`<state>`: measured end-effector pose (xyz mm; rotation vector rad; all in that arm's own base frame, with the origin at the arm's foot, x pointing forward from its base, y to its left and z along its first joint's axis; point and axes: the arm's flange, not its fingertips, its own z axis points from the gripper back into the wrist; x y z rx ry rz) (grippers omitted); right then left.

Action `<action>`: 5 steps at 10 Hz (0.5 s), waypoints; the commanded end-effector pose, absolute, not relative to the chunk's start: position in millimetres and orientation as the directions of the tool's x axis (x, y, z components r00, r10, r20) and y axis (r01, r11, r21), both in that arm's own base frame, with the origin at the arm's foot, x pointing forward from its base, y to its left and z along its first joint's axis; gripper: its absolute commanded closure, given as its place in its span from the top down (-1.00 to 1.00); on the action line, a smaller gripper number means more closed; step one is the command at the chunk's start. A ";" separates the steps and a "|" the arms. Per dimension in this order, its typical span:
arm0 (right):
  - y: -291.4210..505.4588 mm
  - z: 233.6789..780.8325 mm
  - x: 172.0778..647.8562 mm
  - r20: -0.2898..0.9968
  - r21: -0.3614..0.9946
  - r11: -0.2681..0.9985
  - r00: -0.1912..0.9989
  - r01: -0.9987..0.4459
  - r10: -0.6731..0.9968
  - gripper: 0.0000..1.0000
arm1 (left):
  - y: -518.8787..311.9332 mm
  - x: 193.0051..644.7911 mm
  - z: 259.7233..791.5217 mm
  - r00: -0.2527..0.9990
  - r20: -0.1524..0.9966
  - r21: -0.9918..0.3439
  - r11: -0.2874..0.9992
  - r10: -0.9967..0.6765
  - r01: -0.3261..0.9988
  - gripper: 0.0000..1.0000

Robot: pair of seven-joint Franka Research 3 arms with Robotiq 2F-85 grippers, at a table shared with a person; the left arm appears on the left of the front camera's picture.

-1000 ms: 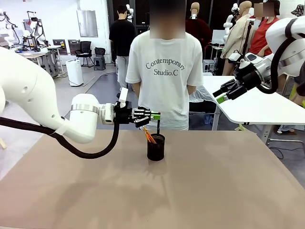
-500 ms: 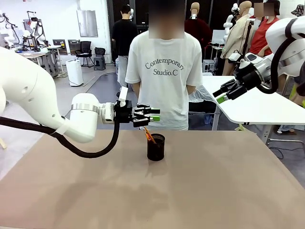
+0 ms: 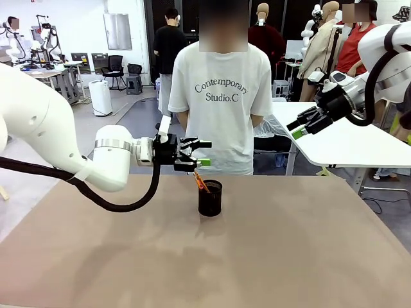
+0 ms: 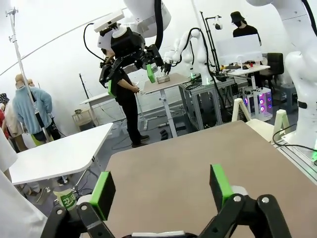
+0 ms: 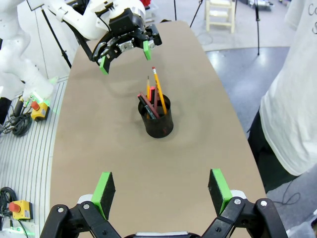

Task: Place the pens into the pen holder.
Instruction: Pick up a writing instrument from the table and place it into the Pen holder.

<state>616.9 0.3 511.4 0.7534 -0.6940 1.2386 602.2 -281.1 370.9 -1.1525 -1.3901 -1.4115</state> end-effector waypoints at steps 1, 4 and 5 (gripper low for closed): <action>1.2 513.5 616.6 0.807 0.119 0.157 0.188 -0.980 0.560 1.00 | -277.8 601.3 374.2 -0.252 0.966 0.255 -0.056 0.054 0.965 1.00; 1.2 513.5 616.6 0.807 0.119 0.157 0.188 -0.980 0.560 1.00 | -281.1 602.2 371.0 -0.240 0.970 0.243 -0.050 0.044 0.969 1.00; 1.2 513.5 616.6 0.807 0.119 0.157 0.188 -0.980 0.560 1.00 | -281.1 602.2 371.0 -0.240 0.970 0.243 -0.050 0.044 0.969 1.00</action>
